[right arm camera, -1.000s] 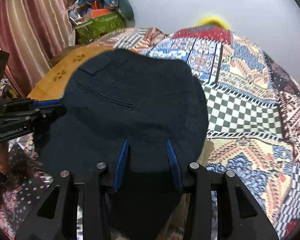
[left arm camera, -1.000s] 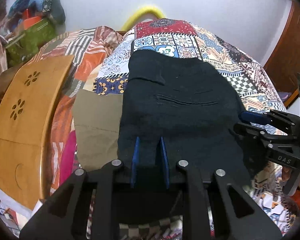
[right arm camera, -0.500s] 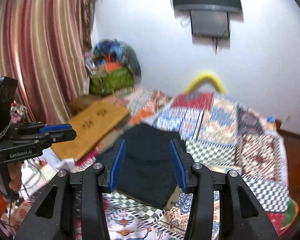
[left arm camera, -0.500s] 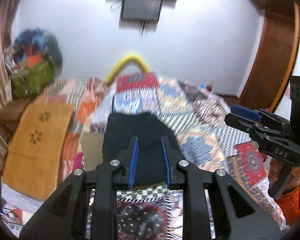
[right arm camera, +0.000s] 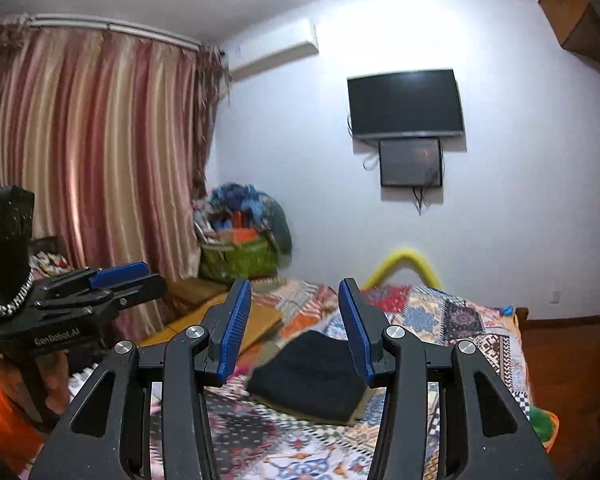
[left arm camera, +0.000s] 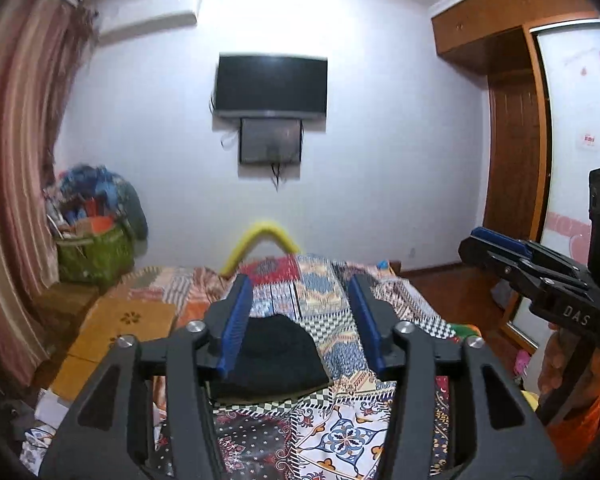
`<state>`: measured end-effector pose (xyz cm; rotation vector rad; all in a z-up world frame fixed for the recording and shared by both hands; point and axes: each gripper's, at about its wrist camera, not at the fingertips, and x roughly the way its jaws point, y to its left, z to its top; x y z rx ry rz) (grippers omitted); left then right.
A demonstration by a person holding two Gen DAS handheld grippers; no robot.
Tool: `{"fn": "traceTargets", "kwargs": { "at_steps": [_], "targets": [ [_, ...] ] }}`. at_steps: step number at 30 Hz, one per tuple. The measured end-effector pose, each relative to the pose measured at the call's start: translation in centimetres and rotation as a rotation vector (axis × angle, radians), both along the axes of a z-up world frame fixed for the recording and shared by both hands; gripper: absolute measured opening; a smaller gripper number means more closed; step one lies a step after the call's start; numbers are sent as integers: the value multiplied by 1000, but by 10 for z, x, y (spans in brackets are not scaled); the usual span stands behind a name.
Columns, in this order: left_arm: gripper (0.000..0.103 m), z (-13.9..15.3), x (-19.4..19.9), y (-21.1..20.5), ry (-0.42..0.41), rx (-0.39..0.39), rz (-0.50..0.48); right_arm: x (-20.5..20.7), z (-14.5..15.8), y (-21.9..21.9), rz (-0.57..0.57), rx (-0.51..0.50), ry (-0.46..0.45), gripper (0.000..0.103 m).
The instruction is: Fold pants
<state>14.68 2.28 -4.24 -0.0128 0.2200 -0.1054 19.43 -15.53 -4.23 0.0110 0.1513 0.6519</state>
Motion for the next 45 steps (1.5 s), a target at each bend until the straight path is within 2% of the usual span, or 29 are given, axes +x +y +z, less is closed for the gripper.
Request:
{"fn": "traceTargets", "kwargs": {
  "at_steps": [2,6,8,10,16,25,45],
  "targets": [
    [63,4,-21,-4,-29,-7,13,-17,0,-2,0,17,-17,50],
    [70,6,-61,-12,-74,-19,39,-40,-5,-4,-10,38,-44,67],
    [82,5,-72,-14,-82,-20,50,-46,-7,-4,-16,43,-50,73],
    [93,3,-84,-17,-97,-20,71,-52,-7,-7,-36,45,-59,86],
    [101,-1,-100,-20,-122,-18,102,-63,-8,-12,-68,61,-64,103],
    [102,-8,-110,-19,-119,-19,118,-70,-15,-17,-73,68,-49,103],
    [103,-19,-99,-20,-89,-27,112,-75,-21,-22,-80,60,-35,103]
  ]
}}
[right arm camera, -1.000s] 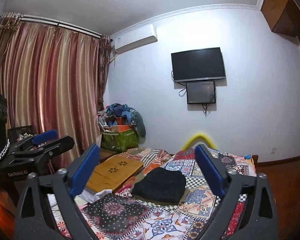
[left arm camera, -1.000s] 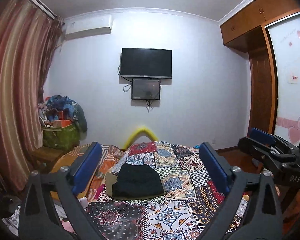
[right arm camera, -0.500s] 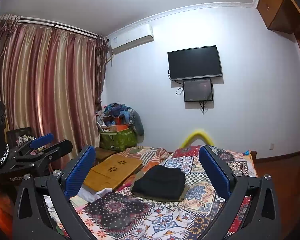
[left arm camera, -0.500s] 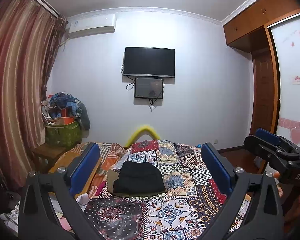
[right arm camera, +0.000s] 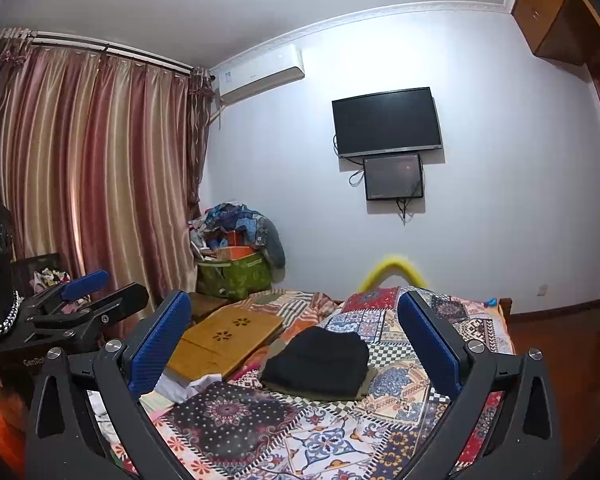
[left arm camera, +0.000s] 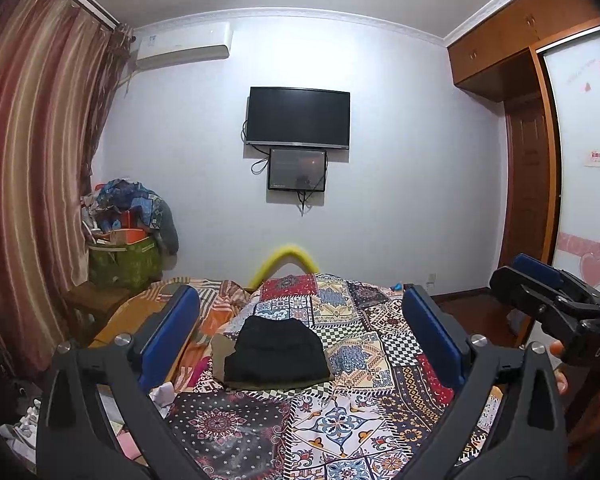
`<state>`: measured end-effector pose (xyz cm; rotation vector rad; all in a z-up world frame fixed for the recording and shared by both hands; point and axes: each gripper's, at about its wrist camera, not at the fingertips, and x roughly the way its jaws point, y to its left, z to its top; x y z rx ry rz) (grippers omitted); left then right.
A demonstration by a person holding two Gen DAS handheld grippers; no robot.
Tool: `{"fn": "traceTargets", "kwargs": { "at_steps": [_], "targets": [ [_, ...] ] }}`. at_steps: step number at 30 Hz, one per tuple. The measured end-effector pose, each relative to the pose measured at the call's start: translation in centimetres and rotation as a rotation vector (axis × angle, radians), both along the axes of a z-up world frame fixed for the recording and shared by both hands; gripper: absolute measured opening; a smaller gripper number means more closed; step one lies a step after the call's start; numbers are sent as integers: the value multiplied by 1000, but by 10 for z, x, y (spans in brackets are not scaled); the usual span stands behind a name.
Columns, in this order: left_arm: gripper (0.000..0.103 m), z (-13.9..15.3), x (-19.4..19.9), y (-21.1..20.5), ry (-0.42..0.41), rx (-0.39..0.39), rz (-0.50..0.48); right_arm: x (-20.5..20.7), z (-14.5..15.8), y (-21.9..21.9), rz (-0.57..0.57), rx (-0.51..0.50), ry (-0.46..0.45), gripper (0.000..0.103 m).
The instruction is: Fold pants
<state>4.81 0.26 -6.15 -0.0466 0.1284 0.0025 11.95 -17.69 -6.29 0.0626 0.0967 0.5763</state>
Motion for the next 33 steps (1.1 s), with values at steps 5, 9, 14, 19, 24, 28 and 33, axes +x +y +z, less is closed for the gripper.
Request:
{"fn": "traceTargets", "kwargs": {
  "at_steps": [5,9,14,19,24,28,33],
  "targets": [
    [103,-1,1,0,2,2,-5,-2,3,0,0,-1,3,103],
    [103,-3,2,-1,4,4,-10,-1,3,0,1,1,3,103],
    [103,-3,3,-1,8,5,-14,-1,3,-1,-1,0,4,103],
    [103,-3,5,-1,17,3,-32,-1,3,-2,-1,1,10,103],
    [103,-5,7,-1,23,6,-41,0,4,-3,-4,-2,12,103],
    [103,-5,8,0,30,1,-49,0,4,-3,-5,-3,11,103],
    [103,-6,7,1,31,-2,-52,1,5,-5,-6,-6,13,103]
  ]
}}
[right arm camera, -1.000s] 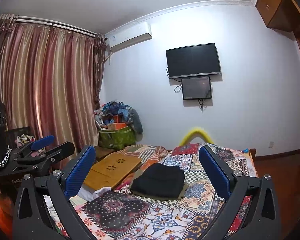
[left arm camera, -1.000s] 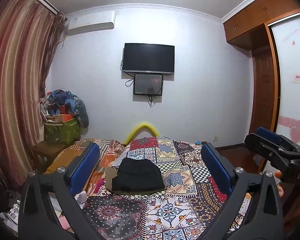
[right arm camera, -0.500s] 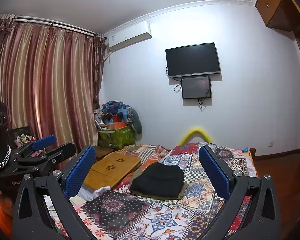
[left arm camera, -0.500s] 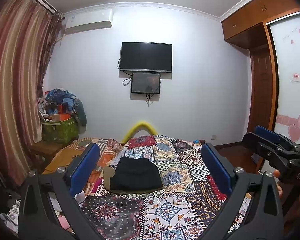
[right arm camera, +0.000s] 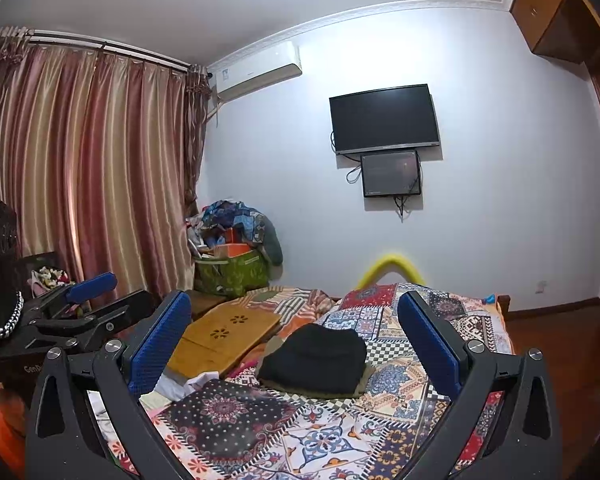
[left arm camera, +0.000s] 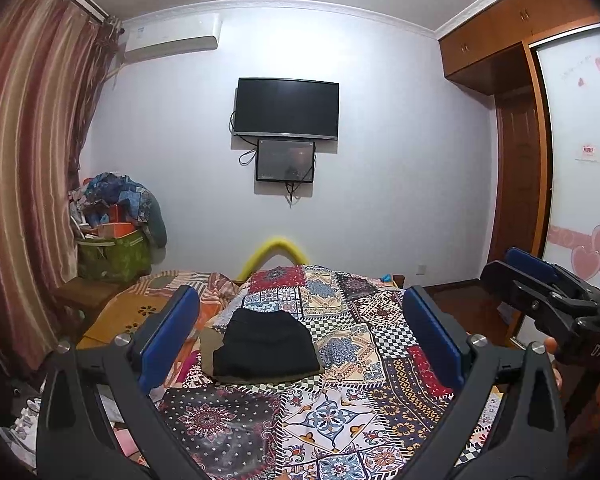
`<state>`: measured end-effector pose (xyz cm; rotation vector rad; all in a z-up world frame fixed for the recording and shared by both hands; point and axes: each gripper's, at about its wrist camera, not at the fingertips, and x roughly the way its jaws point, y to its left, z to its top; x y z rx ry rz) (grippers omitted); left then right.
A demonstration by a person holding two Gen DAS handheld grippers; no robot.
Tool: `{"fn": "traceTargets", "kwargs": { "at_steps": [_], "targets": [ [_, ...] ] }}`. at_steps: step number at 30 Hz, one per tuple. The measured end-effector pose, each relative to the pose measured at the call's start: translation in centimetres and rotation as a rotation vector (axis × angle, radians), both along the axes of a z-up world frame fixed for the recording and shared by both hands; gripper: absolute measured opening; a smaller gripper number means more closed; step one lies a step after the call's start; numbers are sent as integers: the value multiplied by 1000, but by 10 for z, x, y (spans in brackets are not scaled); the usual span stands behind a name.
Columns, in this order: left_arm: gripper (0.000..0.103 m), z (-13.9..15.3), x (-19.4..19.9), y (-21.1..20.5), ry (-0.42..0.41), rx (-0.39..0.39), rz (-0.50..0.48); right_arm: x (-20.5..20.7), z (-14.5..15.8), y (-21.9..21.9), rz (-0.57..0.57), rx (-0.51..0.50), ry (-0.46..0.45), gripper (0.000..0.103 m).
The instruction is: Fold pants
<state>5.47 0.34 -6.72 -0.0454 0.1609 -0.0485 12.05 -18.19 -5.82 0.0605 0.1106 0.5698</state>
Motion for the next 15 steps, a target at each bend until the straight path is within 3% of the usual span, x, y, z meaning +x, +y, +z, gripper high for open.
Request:
{"fn": "traceTargets", "kwargs": {
  "at_steps": [15],
  "targets": [
    [103,1,2,1,7,-6,-17,5,-3,-4,3,-7,13,103]
  ]
}}
